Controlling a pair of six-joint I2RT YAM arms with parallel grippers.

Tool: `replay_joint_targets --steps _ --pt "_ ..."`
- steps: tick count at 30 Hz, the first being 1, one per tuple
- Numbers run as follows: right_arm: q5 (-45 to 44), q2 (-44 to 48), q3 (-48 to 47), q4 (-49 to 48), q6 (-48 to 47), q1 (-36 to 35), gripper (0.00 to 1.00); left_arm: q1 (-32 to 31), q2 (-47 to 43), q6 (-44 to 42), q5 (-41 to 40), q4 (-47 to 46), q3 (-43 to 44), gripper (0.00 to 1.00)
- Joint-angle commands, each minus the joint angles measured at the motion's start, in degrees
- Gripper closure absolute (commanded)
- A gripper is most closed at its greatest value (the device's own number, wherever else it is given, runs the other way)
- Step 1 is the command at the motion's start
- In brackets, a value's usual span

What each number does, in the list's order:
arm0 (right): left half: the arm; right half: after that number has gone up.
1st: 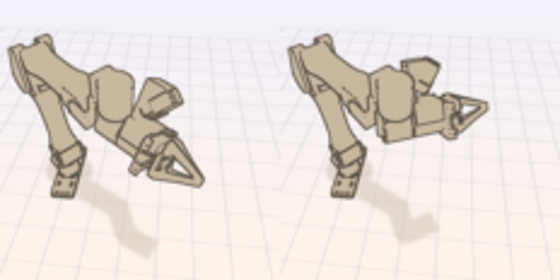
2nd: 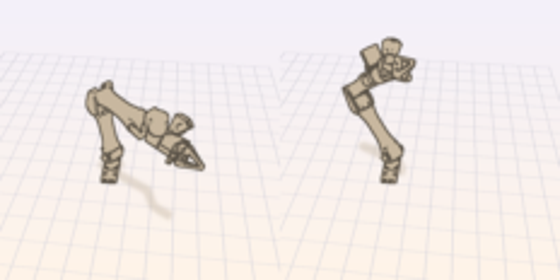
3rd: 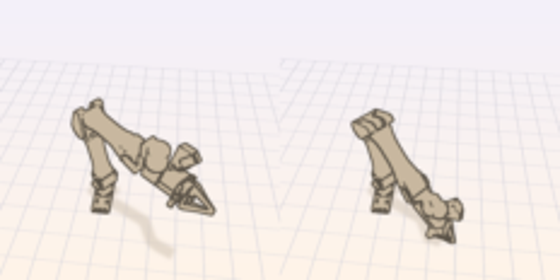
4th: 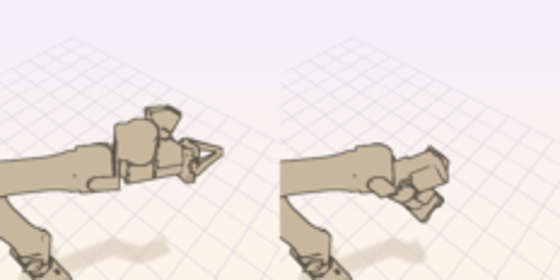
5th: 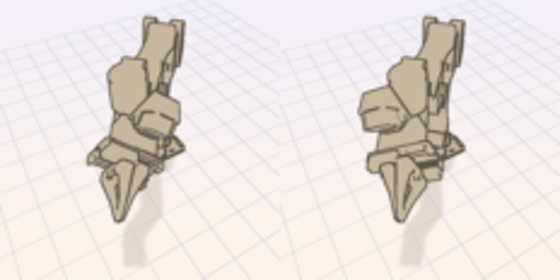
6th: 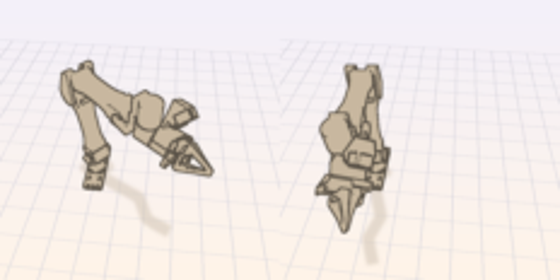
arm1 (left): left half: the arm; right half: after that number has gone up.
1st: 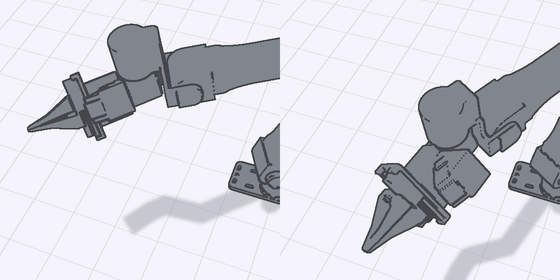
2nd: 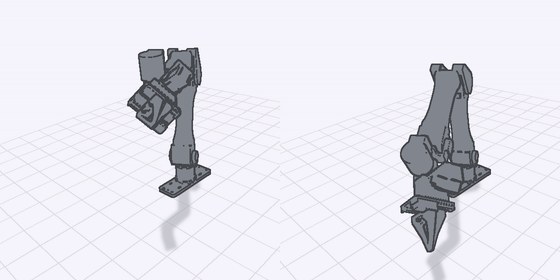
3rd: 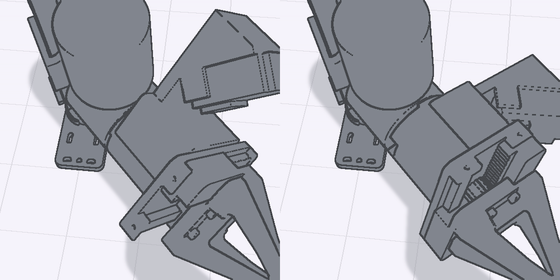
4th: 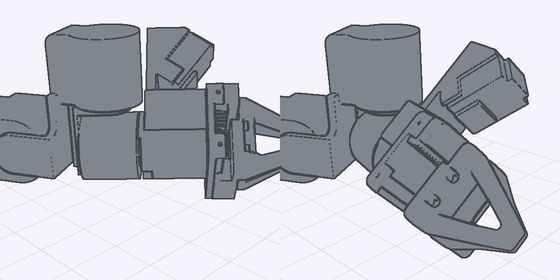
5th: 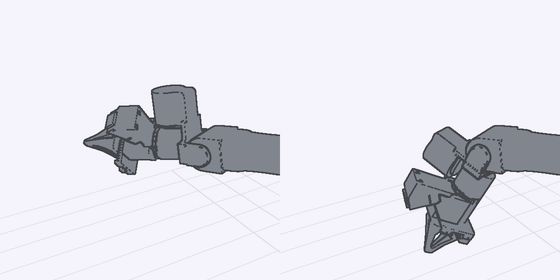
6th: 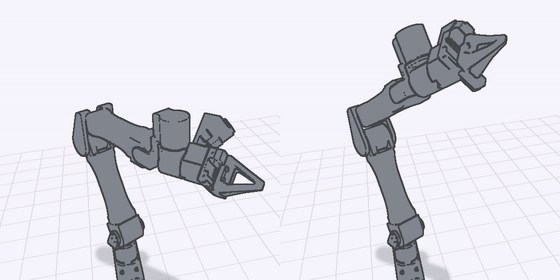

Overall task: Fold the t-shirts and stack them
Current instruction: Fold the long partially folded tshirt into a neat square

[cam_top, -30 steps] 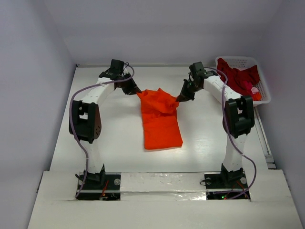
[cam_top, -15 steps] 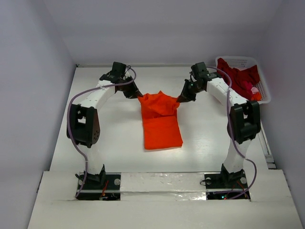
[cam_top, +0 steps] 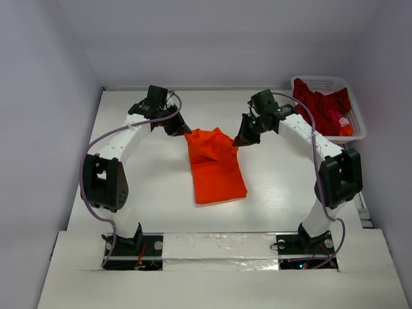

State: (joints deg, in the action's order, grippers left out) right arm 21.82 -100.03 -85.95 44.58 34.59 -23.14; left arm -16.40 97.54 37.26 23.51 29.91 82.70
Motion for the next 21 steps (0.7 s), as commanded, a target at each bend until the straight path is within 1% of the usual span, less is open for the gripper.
replay_joint_targets --steps 1,12,21 --pt "-0.73 3.61 1.66 -0.54 -0.75 -0.59 1.00 -0.21 -4.46 -1.04 -0.65 1.03 -1.74 1.00" --pt "-0.38 8.61 5.18 0.07 -0.31 -0.59 1.00 -0.74 -9.11 -2.36 -1.97 3.05 -4.73 1.00" --pt "-0.03 10.29 6.15 -0.10 0.30 -0.59 1.00 -0.74 -12.45 -1.48 -2.06 2.87 -6.49 1.00"
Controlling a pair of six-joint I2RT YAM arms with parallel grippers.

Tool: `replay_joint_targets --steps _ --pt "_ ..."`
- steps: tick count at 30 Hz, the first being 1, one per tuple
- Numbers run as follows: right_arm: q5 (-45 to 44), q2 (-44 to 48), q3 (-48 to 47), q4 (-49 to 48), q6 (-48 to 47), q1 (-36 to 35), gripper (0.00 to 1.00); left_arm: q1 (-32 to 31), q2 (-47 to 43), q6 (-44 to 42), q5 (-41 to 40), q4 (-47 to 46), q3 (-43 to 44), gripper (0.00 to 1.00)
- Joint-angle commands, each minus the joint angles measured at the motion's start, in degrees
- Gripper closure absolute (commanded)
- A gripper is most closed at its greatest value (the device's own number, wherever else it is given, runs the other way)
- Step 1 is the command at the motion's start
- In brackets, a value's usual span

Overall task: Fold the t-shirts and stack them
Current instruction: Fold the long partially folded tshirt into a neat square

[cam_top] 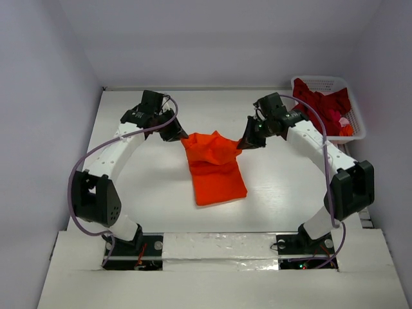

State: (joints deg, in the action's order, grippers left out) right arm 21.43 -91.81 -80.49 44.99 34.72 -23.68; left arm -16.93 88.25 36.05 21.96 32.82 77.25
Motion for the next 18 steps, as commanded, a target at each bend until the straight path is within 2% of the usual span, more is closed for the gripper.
replay_joint_targets --steps 1,14,18 --pt "0.37 2.33 0.86 -0.61 0.17 -0.05 1.00 -0.21 -3.34 -0.28 -0.68 -0.30 -1.14 1.00" --pt "0.54 6.03 7.10 -1.40 0.35 -0.58 1.00 -3.99 -5.71 -0.72 -2.35 -0.47 -10.27 1.00" --pt "0.72 8.05 10.69 -1.66 1.14 -0.58 1.00 -7.76 -8.26 -0.19 -3.14 0.49 -12.30 1.00"
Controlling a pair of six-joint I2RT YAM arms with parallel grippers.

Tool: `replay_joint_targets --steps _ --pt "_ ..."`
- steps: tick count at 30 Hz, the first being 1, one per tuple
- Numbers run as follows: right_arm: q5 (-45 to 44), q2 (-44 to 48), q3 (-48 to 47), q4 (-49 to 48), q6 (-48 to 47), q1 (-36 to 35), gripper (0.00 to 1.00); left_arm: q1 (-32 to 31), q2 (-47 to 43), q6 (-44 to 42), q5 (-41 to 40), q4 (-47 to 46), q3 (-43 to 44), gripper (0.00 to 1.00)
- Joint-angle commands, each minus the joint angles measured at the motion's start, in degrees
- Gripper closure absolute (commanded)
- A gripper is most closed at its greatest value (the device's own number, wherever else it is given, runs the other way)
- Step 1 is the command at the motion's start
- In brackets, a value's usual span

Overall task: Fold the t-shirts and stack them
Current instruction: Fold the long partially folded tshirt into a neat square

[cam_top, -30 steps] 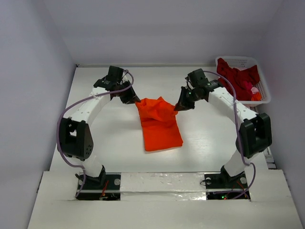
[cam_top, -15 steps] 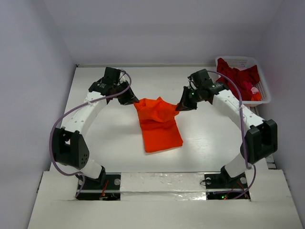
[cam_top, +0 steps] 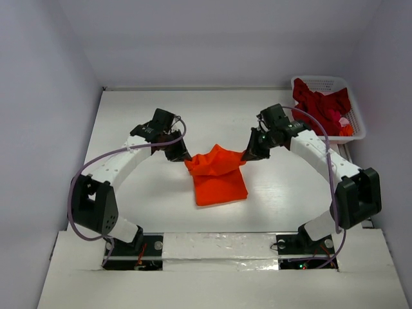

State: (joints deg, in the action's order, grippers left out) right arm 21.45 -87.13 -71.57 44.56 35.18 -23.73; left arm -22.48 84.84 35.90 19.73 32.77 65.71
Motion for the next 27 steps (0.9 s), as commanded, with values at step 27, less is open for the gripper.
replay_joint_targets --steps 27 --pt "1.22 8.21 14.00 -4.21 2.00 -2.64 1.00 -7.23 -10.39 -0.21 -3.99 2.73 -13.68 1.00"
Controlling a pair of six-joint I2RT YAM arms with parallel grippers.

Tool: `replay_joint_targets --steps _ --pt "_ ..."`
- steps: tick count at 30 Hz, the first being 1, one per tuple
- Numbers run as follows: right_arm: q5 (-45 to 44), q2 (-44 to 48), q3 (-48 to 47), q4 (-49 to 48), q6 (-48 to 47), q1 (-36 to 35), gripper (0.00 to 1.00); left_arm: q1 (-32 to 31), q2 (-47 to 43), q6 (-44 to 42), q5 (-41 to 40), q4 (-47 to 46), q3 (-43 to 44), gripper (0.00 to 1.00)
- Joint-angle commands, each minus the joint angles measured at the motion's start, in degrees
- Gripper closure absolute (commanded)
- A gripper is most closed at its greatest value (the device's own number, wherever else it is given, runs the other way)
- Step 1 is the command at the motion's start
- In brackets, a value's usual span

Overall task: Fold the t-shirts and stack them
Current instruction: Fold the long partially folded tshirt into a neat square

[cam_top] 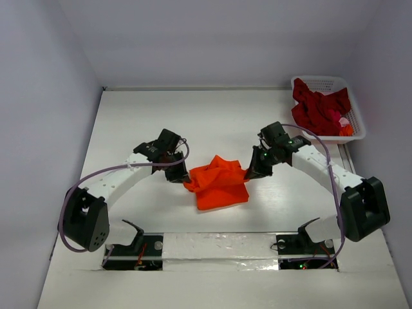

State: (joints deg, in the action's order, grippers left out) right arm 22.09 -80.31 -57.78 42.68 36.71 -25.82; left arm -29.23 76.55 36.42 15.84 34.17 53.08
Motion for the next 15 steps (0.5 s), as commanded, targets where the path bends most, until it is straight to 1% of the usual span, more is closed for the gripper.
replay_joint_targets --steps 1,5,10,12,14,15 --pt "0.50 1.39 0.38 -2.33 0.38 -0.54 1.00 -1.00 -2.20 -1.09 -0.28 1.33 -1.40 1.00" --pt "0.06 0.69 1.26 -2.77 0.03 -0.54 1.00 -2.14 -2.20 -2.23 -0.28 1.51 -3.85 1.00" --pt "-0.38 -0.81 2.14 -3.74 -0.06 -1.07 1.00 -2.67 -2.29 -1.80 -0.02 -0.07 -6.67 0.95" --pt "-0.55 -1.25 2.32 -4.00 -0.15 -1.07 1.00 -2.67 -2.20 -1.18 0.16 -0.95 -6.85 0.90" --pt "-0.55 -1.86 2.49 -4.27 -0.23 -1.59 1.00 -3.19 -1.94 -1.09 0.07 -1.39 -6.59 0.88" --pt "-0.81 -2.13 2.50 -4.44 -0.23 -1.60 1.00 -3.20 -1.41 -1.18 -0.10 -1.30 -6.41 0.79"
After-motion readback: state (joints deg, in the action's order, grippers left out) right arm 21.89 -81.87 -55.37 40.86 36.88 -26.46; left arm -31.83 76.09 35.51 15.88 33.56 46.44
